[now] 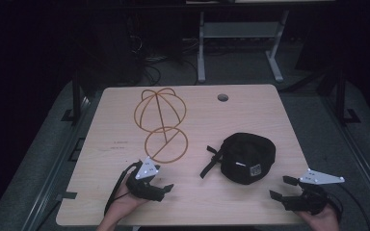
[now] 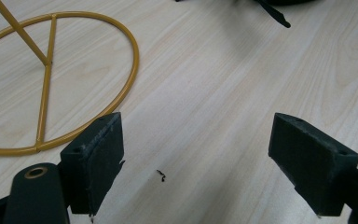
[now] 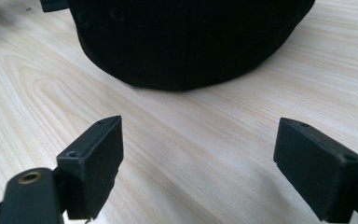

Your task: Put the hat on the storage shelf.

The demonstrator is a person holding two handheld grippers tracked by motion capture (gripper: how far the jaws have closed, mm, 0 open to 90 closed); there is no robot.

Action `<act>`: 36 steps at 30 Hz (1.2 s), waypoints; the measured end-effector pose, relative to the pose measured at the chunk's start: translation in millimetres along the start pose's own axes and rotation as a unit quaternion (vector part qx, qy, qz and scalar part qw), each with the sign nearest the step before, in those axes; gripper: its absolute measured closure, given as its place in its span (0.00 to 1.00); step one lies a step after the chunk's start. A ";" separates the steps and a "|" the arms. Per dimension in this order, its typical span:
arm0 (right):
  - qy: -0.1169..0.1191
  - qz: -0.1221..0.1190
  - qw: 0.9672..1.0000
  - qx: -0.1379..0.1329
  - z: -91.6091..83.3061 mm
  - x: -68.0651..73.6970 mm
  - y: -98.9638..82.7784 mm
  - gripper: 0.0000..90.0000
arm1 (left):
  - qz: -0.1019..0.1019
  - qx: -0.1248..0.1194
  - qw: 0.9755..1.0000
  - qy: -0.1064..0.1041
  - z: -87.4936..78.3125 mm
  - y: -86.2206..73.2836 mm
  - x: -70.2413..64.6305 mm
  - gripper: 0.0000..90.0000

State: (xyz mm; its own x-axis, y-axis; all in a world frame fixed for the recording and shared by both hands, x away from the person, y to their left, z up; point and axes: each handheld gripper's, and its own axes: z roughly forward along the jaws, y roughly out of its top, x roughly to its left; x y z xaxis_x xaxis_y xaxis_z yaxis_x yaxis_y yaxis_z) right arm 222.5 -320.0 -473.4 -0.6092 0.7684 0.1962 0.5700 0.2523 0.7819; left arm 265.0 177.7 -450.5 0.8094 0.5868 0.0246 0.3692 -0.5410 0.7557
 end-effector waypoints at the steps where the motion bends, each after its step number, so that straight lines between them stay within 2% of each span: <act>1: 0.001 -0.001 1.000 0.001 0.2 0.0 0.0 0.17 | -0.002 -0.001 1.000 0.000 0.0 0.2 -0.5 0.20; 11: 0.008 -0.002 1.000 -0.004 0.6 3.1 2.0 0.17 | 0.003 -0.006 1.000 0.000 -2.8 1.0 -3.2 0.20; 14: 0.009 -0.003 1.000 -0.008 1.0 4.6 3.4 0.17 | -0.014 -0.012 1.000 -0.009 -3.0 2.1 -4.5 0.20; 19: 0.011 -0.005 1.000 -0.005 2.0 6.8 3.3 0.17 | 0.001 -0.010 1.000 -0.009 -2.7 6.6 -9.2 0.18; 23: 0.012 -0.003 1.000 -0.008 1.6 7.1 3.7 0.17 | -0.002 -0.019 1.000 -0.018 -2.3 12.6 -12.3 0.18; 26: 0.013 -0.003 1.000 -0.013 1.1 7.9 4.0 0.17 | 0.004 -0.019 0.999 -0.026 -2.4 18.6 -15.7 0.18; 28: 0.014 -0.002 1.000 -0.014 1.1 8.2 4.3 0.17 | 0.009 -0.016 0.999 -0.042 -3.7 23.3 -17.1 0.18; 29: 0.015 -0.001 1.000 -0.015 1.2 8.5 4.5 0.17 | 0.006 -0.020 0.998 -0.051 -5.2 25.6 -17.0 0.18; 33: 0.016 -0.001 1.000 -0.015 1.3 8.3 4.9 0.17 | 0.004 -0.036 0.998 -0.059 -12.9 34.1 -15.3 0.18; 34: 0.017 -0.001 1.000 -0.018 0.1 7.8 5.0 0.17 | 0.007 -0.044 0.997 -0.063 -16.6 39.7 -16.1 0.18; 35: 0.017 -0.001 1.000 -0.018 0.1 7.8 5.0 0.17 | 0.007 -0.044 0.997 -0.063 -16.6 39.7 -16.1 0.18; 36: 0.018 0.003 1.000 -0.024 -1.3 7.7 5.5 0.17 | 0.011 -0.044 0.997 -0.065 -18.9 46.6 -17.4 0.18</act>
State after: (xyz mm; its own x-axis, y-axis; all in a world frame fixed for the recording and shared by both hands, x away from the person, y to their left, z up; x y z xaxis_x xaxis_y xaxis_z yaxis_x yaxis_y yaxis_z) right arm 220.2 -313.5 -466.8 -0.6253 0.7482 0.2218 0.5476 0.2182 0.8078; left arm 259.4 153.7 -403.4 0.8716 0.4888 -0.0385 0.3130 -0.4943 0.8110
